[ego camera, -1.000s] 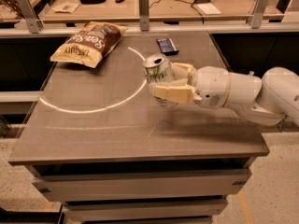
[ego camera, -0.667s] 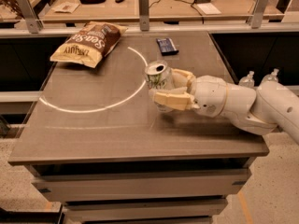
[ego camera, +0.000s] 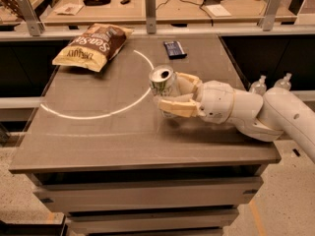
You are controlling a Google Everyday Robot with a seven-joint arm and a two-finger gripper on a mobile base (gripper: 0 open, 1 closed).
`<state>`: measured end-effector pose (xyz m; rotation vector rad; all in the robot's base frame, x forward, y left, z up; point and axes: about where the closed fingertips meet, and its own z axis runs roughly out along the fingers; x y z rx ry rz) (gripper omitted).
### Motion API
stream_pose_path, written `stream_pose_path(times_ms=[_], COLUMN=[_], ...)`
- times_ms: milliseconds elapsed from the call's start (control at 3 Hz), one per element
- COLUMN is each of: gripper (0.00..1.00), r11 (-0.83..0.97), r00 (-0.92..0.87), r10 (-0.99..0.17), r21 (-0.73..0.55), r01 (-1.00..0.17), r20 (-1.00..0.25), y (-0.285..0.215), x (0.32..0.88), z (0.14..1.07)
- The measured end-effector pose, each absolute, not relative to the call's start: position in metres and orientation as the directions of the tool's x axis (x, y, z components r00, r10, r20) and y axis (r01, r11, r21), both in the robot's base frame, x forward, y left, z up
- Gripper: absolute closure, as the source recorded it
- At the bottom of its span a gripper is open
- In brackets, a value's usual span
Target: Place 7up can upright
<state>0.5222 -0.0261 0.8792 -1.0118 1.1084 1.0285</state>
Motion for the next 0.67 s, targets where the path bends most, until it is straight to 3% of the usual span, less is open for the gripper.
stream_pose_path(times_ms=[333, 667], gripper=[1.00, 0.82], r11=[0.179, 0.171], r00=[0.108, 0.109], r10=[0.134, 0.135], r21=[-0.083, -0.085], r01=[-0.980, -0.982], r20=[-0.985, -0.985], y=[-0.0206, -0.0167], x=[0.5198, 0.5194], z=[0.8695, 0.8705])
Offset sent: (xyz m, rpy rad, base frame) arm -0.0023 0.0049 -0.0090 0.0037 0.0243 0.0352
